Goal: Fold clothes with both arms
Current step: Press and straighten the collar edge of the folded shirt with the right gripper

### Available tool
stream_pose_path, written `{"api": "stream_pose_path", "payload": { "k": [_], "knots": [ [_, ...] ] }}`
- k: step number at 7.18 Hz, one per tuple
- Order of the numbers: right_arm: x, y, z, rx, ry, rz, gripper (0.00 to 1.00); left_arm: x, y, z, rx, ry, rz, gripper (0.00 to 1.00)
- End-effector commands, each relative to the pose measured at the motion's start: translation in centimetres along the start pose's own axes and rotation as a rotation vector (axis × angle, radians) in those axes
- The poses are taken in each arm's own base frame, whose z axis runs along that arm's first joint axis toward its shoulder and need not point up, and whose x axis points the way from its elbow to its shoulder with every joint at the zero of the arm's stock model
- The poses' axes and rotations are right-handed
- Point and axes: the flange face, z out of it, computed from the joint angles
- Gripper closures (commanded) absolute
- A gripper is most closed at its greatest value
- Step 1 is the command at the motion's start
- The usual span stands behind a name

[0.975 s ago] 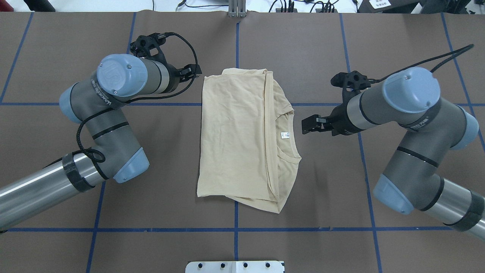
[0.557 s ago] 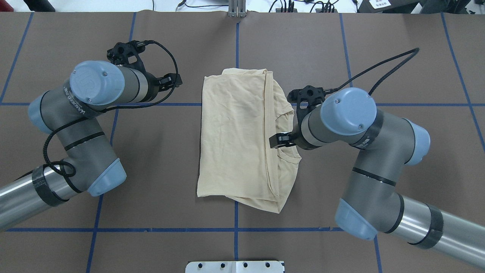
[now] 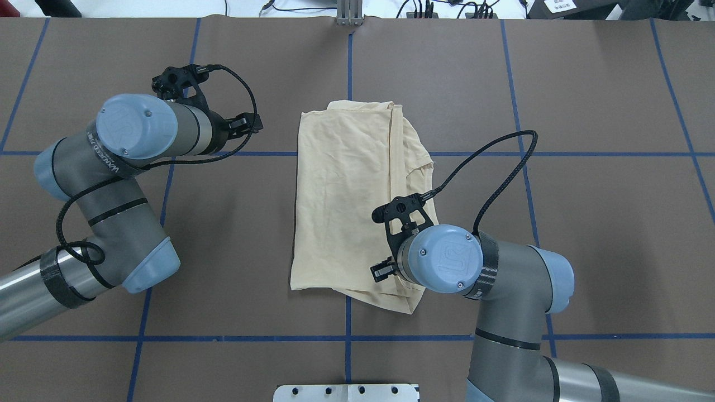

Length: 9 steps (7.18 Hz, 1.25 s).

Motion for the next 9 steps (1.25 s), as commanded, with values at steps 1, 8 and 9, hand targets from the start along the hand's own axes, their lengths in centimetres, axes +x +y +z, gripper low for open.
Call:
{"api": "stream_pose_path", "payload": {
  "k": [1, 8, 9],
  "knots": [
    [-0.4, 0.9, 0.9, 0.000, 0.022, -0.038, 0.56, 0.2, 0.3, 0.0, -0.002, 0.003, 0.000, 0.00],
    [-1.7, 2.3, 1.8, -0.005, 0.031, -0.062, 0.67, 0.2, 0.3, 0.0, -0.002, 0.003, 0.000, 0.00],
    [-1.7, 2.4, 1.9, -0.005, 0.035, -0.062, 0.85, 0.2, 0.3, 0.0, -0.002, 0.003, -0.002, 0.00]
  ]
}}
